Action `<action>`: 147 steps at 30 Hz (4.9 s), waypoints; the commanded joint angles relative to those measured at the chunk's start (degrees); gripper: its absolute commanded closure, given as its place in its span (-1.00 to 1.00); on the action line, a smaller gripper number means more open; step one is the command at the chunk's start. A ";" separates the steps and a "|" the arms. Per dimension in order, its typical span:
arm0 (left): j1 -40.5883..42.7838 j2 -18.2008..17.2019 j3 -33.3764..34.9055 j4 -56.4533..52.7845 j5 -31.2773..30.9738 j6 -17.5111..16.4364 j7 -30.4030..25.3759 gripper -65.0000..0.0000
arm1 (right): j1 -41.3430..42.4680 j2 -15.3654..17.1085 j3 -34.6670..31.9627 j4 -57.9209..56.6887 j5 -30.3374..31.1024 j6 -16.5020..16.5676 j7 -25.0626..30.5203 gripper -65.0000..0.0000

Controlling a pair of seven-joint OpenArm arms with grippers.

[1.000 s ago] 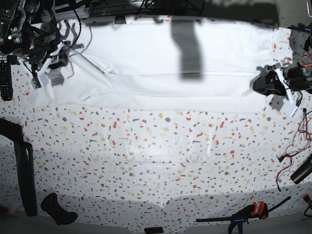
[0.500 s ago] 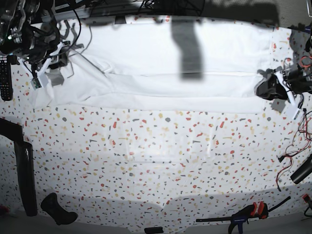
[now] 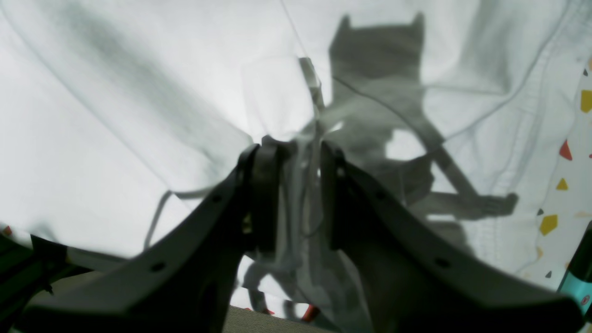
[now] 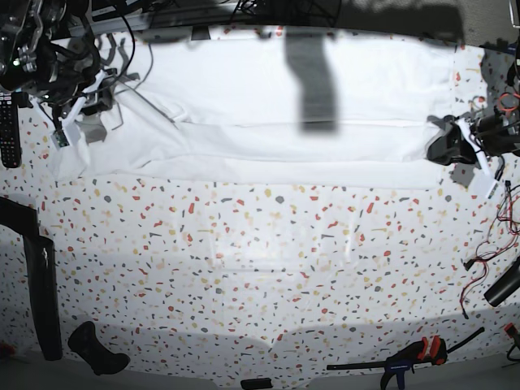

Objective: Fold the T-shirt properly

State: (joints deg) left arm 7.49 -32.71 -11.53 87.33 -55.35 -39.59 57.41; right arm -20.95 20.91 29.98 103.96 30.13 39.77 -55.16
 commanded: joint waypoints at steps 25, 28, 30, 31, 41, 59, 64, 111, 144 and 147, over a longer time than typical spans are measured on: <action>-0.66 -1.64 -0.44 3.17 -6.75 -0.41 11.61 1.00 | 0.33 0.85 0.39 0.81 0.31 0.23 0.72 0.52; -0.44 -1.88 -0.44 4.98 -6.67 -0.41 15.65 1.00 | 0.33 0.85 0.39 0.81 0.31 0.23 0.72 0.52; 0.52 -2.38 -0.44 5.77 -6.67 -0.41 15.23 1.00 | 0.33 0.85 0.39 0.81 0.33 0.23 0.72 0.52; 1.22 -2.80 -0.44 6.25 -6.67 -0.41 14.91 1.00 | 0.33 0.85 0.39 0.81 0.31 0.23 0.72 0.52; 6.99 -10.75 -0.44 10.60 -6.67 -0.41 13.33 1.00 | 2.32 0.85 0.39 0.81 0.28 0.23 0.26 0.52; 14.91 -11.74 -0.44 10.60 -7.72 -0.41 6.99 1.00 | 3.48 0.87 0.39 0.81 0.31 0.23 -6.45 -0.16; 14.88 -11.76 -0.44 10.60 -7.74 -0.41 6.93 1.00 | 2.89 1.09 0.46 1.09 2.54 0.23 -10.88 -0.22; 14.91 -11.76 -0.44 10.60 -7.74 -0.41 6.82 1.00 | 40.59 7.52 -51.10 -10.62 19.93 0.23 -24.84 -0.22; 14.91 -11.76 -0.44 10.60 -7.72 -0.41 6.82 1.00 | 32.54 17.33 -60.63 -4.85 35.50 0.23 -24.84 -0.22; 14.91 -11.76 -0.44 10.60 -7.72 -0.41 6.80 1.00 | 30.08 22.47 -60.08 0.07 35.50 0.23 -24.84 -0.22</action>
State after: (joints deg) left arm 22.72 -43.16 -11.31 97.14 -62.19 -39.62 64.66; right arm 8.27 42.76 -30.70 103.31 64.86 39.75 -79.81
